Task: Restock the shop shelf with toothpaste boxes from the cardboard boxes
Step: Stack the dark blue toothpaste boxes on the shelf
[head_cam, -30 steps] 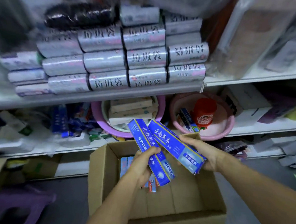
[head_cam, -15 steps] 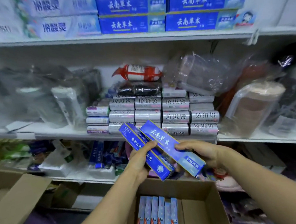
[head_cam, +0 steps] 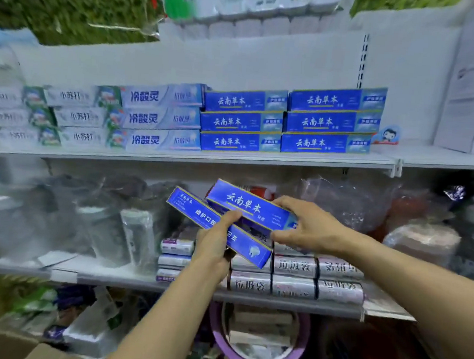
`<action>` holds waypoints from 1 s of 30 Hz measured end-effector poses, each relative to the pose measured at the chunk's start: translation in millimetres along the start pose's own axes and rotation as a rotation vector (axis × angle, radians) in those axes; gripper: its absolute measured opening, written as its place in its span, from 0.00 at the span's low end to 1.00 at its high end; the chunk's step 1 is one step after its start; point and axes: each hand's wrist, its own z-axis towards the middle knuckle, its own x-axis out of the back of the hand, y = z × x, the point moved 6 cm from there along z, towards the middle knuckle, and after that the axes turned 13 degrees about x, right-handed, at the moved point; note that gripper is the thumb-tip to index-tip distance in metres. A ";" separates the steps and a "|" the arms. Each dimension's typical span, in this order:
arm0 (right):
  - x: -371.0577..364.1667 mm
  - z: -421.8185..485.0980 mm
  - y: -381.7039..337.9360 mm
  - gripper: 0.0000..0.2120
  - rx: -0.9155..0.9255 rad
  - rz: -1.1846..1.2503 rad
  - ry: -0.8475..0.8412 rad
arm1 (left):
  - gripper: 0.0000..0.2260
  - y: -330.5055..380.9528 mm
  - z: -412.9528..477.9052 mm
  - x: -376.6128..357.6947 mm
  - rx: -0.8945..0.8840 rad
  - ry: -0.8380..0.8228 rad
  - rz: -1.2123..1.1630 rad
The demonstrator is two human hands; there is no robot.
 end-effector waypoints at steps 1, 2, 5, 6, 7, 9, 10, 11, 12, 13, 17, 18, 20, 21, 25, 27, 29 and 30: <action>11.9 7.7 -5.4 0.22 0.032 -0.022 0.029 | 0.07 14.4 -0.5 -6.1 -0.033 -0.009 0.003; 24.0 15.3 -9.7 0.23 0.060 -0.058 0.058 | 0.06 27.5 -0.6 -12.7 -0.060 -0.025 0.006; 58.1 38.5 -15.6 0.26 0.111 -0.223 0.132 | 0.07 64.8 -0.3 -30.9 -0.127 -0.078 0.005; 68.5 46.4 -16.9 0.27 0.123 -0.273 0.153 | 0.09 76.7 1.1 -34.8 -0.147 -0.082 0.008; 79.5 53.9 -19.3 0.27 0.142 -0.311 0.182 | 0.12 88.0 4.3 -36.8 -0.165 -0.079 0.009; 101.0 71.0 -20.9 0.27 0.159 -0.364 0.250 | 0.15 108.3 13.3 -38.8 -0.191 -0.076 0.010; 110.8 80.5 -20.8 0.28 0.159 -0.390 0.284 | 0.15 117.2 18.0 -39.1 -0.205 -0.079 0.010; 120.5 90.6 -20.6 0.28 0.161 -0.421 0.318 | 0.14 125.7 22.5 -39.7 -0.220 -0.089 0.014; 129.3 101.7 -20.2 0.28 0.160 -0.458 0.343 | 0.14 133.2 26.3 -41.2 -0.229 -0.106 0.019; 136.9 113.0 -20.3 0.28 0.165 -0.508 0.361 | 0.13 140.0 29.7 -42.1 -0.234 -0.122 0.022; 154.4 155.4 -19.8 0.29 0.161 -0.693 0.345 | 0.16 160.9 43.6 -42.0 -0.248 -0.151 0.011; 155.3 164.3 -18.7 0.29 0.150 -0.714 0.330 | 0.17 164.0 47.3 -41.9 -0.250 -0.157 0.016; 153.3 179.3 -16.7 0.28 0.139 -0.741 0.305 | 0.18 168.0 54.0 -40.9 -0.249 -0.170 0.024; 151.4 185.8 -15.8 0.28 0.144 -0.742 0.296 | 0.18 169.4 57.3 -40.2 -0.245 -0.176 0.023; 143.6 207.1 -15.1 0.29 0.160 -0.711 0.263 | 0.16 176.7 69.0 -36.7 -0.225 -0.197 0.016; 142.0 213.8 -15.3 0.29 0.146 -0.694 0.248 | 0.16 180.7 72.2 -35.0 -0.231 -0.203 0.016; 141.4 217.3 -14.8 0.29 0.126 -0.680 0.243 | 0.16 183.7 74.6 -34.1 -0.234 -0.215 0.012; 141.2 218.7 -14.0 0.29 0.116 -0.678 0.241 | 0.15 184.6 75.3 -33.6 -0.234 -0.220 0.012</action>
